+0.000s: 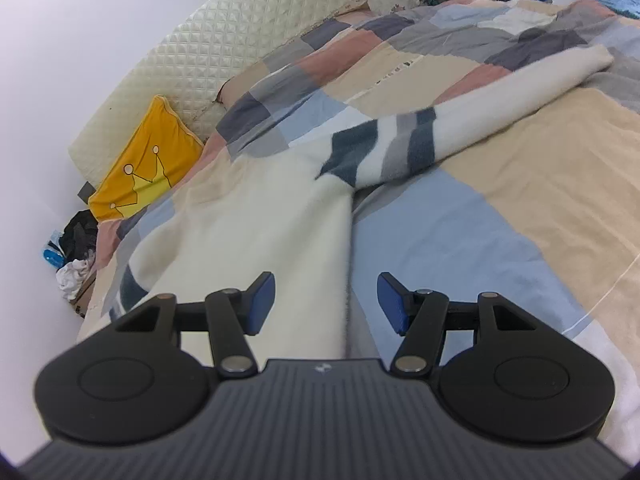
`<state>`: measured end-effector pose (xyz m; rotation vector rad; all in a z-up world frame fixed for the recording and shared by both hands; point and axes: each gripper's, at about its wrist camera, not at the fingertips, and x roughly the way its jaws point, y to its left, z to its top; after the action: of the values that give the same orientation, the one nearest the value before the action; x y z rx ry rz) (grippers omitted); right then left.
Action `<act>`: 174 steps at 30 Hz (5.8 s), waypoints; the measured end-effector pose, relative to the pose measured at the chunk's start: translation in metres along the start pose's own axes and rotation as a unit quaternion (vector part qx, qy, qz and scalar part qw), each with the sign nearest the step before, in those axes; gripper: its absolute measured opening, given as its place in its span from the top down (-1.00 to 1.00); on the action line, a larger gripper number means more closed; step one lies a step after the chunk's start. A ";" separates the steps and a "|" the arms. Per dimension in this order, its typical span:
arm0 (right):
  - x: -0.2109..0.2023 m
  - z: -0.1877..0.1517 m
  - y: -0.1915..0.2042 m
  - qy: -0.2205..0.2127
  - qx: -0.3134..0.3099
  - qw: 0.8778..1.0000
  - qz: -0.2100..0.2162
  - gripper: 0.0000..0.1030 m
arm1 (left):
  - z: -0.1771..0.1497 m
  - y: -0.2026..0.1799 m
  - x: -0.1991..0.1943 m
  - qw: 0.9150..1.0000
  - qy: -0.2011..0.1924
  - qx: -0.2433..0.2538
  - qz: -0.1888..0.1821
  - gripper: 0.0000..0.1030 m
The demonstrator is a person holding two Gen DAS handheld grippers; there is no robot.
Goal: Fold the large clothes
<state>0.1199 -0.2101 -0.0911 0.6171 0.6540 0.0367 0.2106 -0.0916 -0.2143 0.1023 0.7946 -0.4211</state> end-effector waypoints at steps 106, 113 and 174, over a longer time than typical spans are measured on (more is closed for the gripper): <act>-0.076 -0.009 0.015 0.191 -0.100 0.973 -0.082 0.93 | -0.022 0.082 -0.024 0.966 0.051 -0.217 -0.130 0.53; -0.080 -0.009 0.034 0.166 -0.115 0.978 -0.049 0.92 | -0.021 0.086 -0.033 0.967 0.026 -0.222 -0.124 0.53; 0.079 -0.078 0.077 0.184 -0.066 0.979 0.062 0.00 | -0.081 0.262 -0.109 0.890 0.130 -0.437 0.007 0.59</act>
<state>0.1499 -0.0890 -0.1414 0.5262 0.9633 0.3139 0.1948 0.2032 -0.2114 -0.6934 1.1847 -0.0014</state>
